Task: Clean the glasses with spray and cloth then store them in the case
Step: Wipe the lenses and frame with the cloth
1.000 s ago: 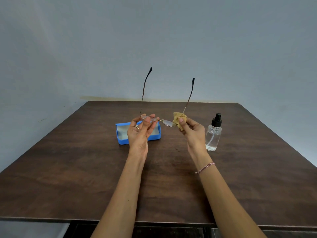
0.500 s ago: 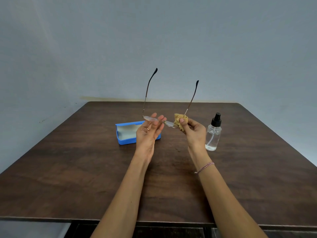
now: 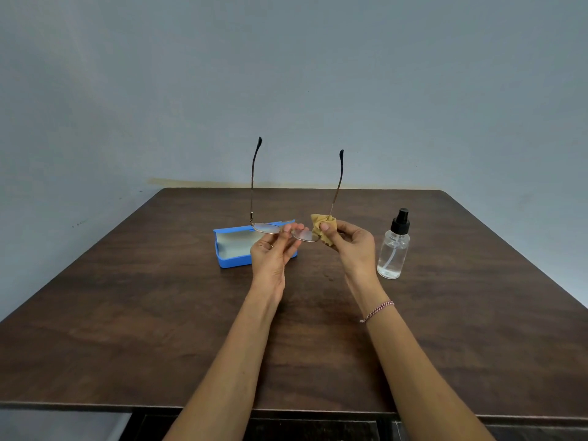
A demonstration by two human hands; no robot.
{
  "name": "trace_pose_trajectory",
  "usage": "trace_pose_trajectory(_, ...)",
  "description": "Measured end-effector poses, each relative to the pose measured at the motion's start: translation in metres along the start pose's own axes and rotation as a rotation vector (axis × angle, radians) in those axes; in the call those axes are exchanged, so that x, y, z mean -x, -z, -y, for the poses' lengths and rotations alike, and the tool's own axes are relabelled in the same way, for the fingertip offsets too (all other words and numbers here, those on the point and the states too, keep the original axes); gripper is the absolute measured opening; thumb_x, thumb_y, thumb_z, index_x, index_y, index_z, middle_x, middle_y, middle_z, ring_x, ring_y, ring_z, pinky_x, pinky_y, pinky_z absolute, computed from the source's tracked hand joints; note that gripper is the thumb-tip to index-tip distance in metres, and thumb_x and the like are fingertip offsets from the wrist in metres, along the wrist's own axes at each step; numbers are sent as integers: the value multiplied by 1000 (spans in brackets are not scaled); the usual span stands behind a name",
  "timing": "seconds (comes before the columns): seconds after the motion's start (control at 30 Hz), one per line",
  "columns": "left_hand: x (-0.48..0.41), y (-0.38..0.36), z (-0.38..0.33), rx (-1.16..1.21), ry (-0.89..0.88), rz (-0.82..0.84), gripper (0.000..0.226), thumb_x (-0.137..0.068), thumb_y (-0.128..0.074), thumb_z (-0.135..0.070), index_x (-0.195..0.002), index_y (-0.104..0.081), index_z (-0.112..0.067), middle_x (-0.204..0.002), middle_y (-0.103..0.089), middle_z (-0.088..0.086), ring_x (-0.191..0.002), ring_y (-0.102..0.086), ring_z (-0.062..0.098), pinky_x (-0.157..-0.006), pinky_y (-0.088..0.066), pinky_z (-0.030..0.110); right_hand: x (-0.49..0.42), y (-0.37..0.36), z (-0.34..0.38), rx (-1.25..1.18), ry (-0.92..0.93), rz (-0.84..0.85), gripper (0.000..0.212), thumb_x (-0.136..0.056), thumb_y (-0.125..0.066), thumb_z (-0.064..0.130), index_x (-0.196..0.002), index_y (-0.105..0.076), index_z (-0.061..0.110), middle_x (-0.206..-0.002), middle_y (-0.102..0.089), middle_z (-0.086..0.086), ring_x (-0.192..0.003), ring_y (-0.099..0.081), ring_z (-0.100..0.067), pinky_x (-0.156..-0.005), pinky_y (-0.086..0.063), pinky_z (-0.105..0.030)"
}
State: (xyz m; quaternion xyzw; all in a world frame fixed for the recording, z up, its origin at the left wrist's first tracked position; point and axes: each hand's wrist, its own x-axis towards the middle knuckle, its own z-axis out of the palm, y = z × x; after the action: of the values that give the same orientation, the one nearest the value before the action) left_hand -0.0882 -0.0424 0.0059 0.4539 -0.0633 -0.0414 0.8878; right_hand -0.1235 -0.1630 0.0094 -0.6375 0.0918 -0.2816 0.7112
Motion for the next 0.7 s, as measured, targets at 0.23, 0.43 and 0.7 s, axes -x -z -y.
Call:
trace_pose_trajectory(0.23,2,0,6,-60,-27,42,16,-89,-60,-13,-96,-66,0,-92,-72,12,-86,-71,18,-70,-55,19,-3,7,10,-104,111,-113,3,-82,-71,16,-84,-71,18,-75,-71,5,-71,-65,-1,-70,-51,-15)
trace_pose_trajectory(0.43,2,1,1,-4,-69,-106,6,-87,-62,-11,-85,-68,-10,-75,-74,-3,-78,-70,10,-67,-55,17,0,4,7,91,46,118,16,-80,-72,13,-94,-72,6,-77,-71,4,-68,-65,2,-67,-53,-16)
trace_pose_trajectory(0.7,2,0,0,-95,-60,-41,8,-88,-61,-10,-86,-68,-6,-75,-74,2,-78,-72,18,-74,-57,22,-5,12,13,48,88,4,12,-79,-74,19,-91,-71,15,-81,-73,2,-76,-68,-6,-74,-55,-21)
